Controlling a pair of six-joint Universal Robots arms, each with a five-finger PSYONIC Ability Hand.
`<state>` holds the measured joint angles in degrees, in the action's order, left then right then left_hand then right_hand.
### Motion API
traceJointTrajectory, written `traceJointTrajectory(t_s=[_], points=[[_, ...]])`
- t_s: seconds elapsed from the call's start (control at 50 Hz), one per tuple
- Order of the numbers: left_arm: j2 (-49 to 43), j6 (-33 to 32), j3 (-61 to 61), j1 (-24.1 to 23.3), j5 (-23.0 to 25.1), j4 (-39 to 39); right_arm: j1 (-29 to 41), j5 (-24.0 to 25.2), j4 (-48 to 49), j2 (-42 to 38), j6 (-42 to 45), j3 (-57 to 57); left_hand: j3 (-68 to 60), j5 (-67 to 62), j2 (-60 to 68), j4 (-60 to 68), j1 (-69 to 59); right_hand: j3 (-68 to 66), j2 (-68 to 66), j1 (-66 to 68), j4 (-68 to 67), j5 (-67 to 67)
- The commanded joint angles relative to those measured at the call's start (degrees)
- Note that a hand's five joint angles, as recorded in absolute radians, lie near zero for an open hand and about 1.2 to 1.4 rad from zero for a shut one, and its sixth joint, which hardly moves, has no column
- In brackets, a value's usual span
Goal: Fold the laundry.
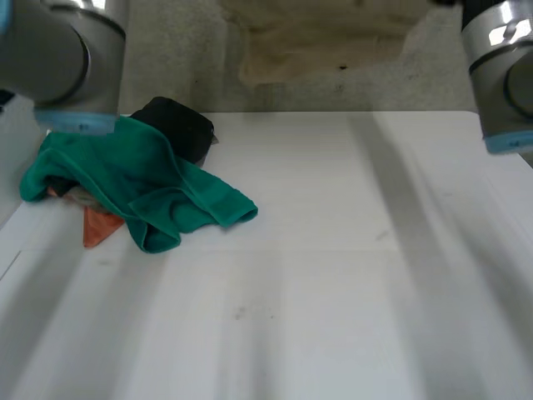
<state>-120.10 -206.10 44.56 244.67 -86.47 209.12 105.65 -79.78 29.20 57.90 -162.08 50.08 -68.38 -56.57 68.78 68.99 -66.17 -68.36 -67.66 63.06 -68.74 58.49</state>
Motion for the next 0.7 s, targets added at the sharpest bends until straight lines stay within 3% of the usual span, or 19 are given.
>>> traceJointTrajectory(t_s=[0.02,0.22,0.38,0.54,0.64,0.7], points=[[-1.35,1.49,15.0,-0.34,0.69,-1.17,0.35,2.96,-5.2,-6.21,1.94,4.22,-11.62,-13.43,11.22,11.01,-13.83,-11.64,-12.34,16.94,-11.26,11.51],[-3.91,1.23,31.72,-3.15,-1.77,-6.97,-0.18,4.2,-12.22,-12.46,9.67,14.77,-11.62,-13.43,11.22,11.01,-13.83,-11.64,-12.34,16.94,-11.26,11.51],[3.81,0.01,40.78,-5.43,-1.68,-18.47,-1.06,6.74,-29.62,-5.01,18.02,23.65,-11.62,-13.43,11.22,11.01,-13.83,-11.64,-12.34,16.94,-11.26,11.51],[15.85,-9.92,46.67,-8.6,-1.33,-40.7,-2.64,6.04,-47.28,8.96,29.26,33.05,-11.62,-13.43,11.22,11.01,-13.83,-11.64,-12.34,16.94,-11.26,11.51],[22.0,-18.26,50.09,-12.1,-1.77,-63.77,-6.14,4.37,-67.03,20.2,42.5,42.79,-11.62,-13.43,11.22,11.01,-13.83,-11.64,-12.34,16.94,-11.26,11.51],[23.16,-19.69,50.01,-13.17,-1.6,-68.58,-8.26,6.21,-69.1,23.56,49.29,46.32,-11.62,-13.43,11.22,11.01,-13.83,-11.64,-12.34,16.94,-11.26,11.51]])
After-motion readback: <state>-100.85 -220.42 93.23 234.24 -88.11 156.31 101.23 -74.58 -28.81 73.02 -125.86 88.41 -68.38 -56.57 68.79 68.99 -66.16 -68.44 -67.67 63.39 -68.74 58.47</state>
